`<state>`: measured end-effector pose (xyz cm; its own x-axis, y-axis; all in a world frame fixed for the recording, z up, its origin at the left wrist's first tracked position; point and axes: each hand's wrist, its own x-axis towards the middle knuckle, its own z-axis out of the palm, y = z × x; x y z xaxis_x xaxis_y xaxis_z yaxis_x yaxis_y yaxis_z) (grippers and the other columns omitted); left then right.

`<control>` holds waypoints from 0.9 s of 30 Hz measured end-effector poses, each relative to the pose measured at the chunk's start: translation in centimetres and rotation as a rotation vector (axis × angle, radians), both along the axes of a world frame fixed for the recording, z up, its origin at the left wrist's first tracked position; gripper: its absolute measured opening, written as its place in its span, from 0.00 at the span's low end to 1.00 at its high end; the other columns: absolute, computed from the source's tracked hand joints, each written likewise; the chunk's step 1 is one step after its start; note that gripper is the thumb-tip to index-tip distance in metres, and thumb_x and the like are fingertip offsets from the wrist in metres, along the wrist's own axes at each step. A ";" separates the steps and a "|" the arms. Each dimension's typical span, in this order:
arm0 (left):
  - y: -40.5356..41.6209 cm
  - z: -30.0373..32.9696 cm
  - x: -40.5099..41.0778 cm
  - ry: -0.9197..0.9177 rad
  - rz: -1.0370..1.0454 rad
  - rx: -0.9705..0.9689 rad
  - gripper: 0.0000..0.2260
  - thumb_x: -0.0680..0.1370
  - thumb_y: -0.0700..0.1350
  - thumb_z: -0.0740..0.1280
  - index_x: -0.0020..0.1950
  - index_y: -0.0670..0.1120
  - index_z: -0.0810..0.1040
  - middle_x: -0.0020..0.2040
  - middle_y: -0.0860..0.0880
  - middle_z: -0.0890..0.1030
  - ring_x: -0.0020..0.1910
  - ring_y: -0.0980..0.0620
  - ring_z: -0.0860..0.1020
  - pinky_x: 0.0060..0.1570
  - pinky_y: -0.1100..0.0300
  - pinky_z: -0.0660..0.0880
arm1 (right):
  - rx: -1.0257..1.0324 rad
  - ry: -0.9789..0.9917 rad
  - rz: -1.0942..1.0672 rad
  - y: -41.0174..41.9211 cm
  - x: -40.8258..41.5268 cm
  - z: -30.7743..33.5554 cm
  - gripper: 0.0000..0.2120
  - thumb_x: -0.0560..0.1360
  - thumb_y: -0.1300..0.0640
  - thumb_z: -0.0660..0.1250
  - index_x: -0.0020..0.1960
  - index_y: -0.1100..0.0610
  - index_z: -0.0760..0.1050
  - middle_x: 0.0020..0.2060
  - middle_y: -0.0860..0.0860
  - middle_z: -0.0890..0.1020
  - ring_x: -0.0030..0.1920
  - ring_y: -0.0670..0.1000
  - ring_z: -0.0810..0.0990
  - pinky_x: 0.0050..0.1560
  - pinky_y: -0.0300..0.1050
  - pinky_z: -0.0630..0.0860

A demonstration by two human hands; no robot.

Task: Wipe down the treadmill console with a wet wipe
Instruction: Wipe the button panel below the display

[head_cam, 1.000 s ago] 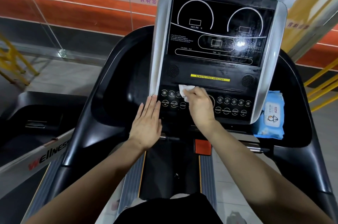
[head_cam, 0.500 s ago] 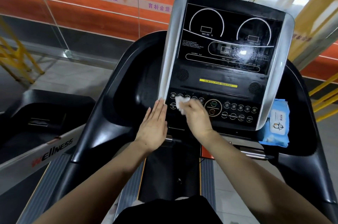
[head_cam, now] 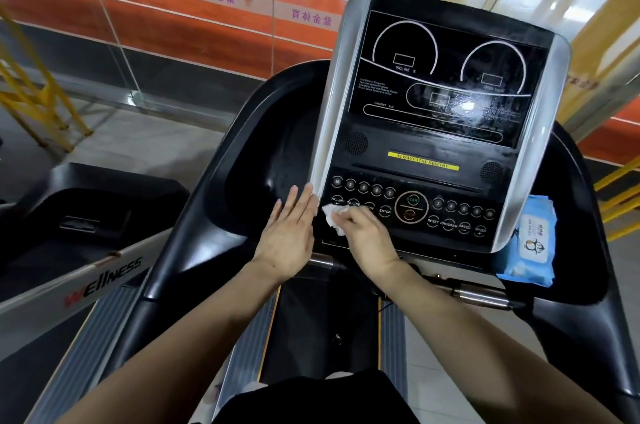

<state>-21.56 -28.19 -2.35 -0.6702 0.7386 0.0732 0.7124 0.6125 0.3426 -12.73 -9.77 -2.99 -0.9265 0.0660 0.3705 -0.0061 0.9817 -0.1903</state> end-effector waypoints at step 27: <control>0.1 0.6 0.5 0.058 0.015 -0.043 0.34 0.81 0.42 0.58 0.85 0.44 0.45 0.84 0.49 0.36 0.82 0.45 0.33 0.82 0.43 0.42 | 0.027 0.067 -0.205 1.0 -3.4 3.5 0.31 0.70 0.74 0.68 0.72 0.61 0.72 0.61 0.55 0.75 0.59 0.57 0.74 0.54 0.51 0.79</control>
<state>-21.07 -28.09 -1.76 -0.6768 0.7318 0.0805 0.7208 0.6364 0.2747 -16.12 -8.74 0.52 -0.8678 0.2399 0.4352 0.1826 0.9684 -0.1698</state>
